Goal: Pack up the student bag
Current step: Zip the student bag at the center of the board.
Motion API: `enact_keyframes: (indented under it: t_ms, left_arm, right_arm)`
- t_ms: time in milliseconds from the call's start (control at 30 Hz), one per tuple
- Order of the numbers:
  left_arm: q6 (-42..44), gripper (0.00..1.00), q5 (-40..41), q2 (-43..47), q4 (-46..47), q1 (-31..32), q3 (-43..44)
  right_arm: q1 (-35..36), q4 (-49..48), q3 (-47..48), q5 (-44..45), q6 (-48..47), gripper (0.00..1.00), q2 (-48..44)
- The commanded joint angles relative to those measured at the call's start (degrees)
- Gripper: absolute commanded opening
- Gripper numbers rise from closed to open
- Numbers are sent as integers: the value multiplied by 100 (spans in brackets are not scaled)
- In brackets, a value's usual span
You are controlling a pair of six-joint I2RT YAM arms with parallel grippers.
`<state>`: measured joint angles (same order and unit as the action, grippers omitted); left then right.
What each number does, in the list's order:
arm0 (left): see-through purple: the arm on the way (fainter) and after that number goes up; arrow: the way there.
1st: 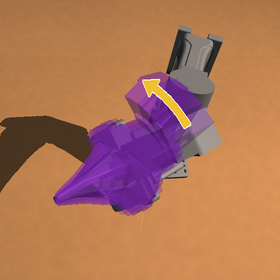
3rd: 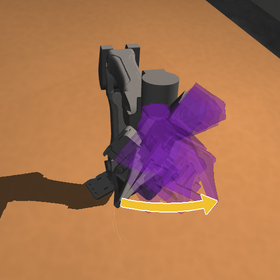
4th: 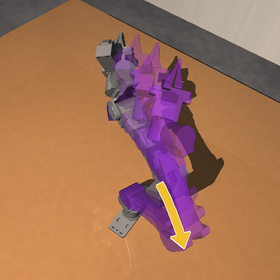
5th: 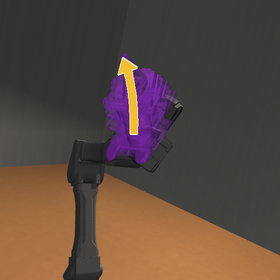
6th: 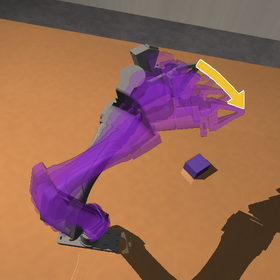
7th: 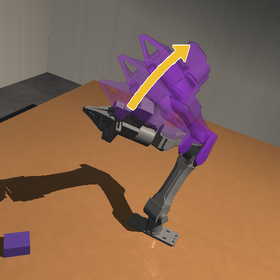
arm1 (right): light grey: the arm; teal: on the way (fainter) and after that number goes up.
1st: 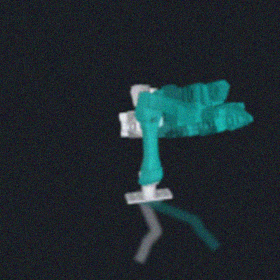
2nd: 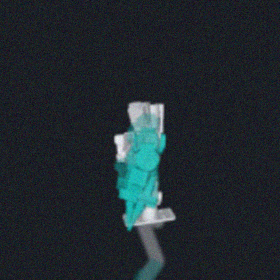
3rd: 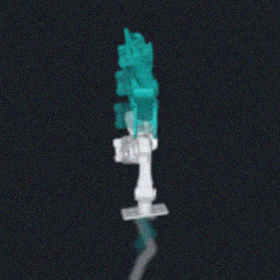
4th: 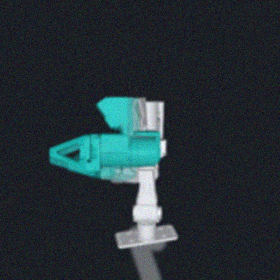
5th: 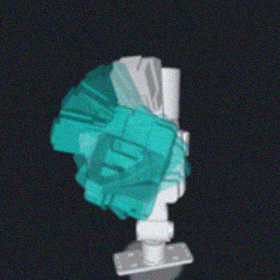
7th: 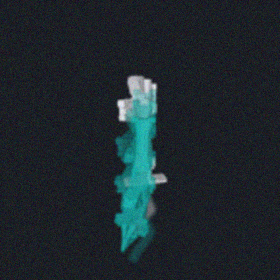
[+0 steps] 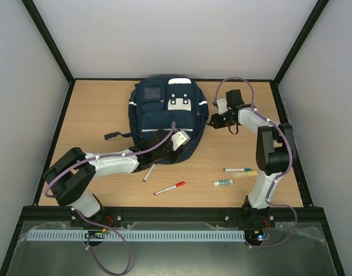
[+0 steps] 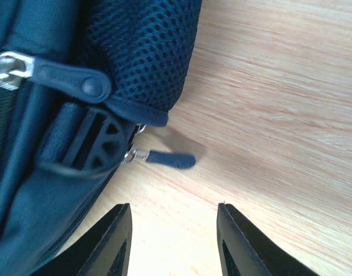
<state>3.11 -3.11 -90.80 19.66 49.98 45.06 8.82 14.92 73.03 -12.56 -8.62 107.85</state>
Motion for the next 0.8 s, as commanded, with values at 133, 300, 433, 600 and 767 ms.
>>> enact_keyframes:
  t_ms: [133, 300, 433, 600, 767]
  left_arm:
    - [-415, 48, 284, 721, -712, 32, 539]
    - [-747, 93, 773, 1225, -1250, -6, 822]
    - [-1380, 99, 1105, 1423, -1955, -296, 1229]
    - [-1570, 99, 1835, 1552, -2914, -475, 1625]
    - [-1795, 99, 1497, 1941, -3164, -1169, 1220]
  right_arm:
    - [-32, 536, -551, -664, 40, 47, -1803]
    - [-30, 1009, -891, -1263, -338, 53, -2979]
    - [-36, 1504, -1096, -1599, -738, 60, -3659]
    - [-30, 2262, -1201, -1974, -1141, 62, -4044]
    - [16, 2906, -1445, -2683, -1840, 61, -4413]
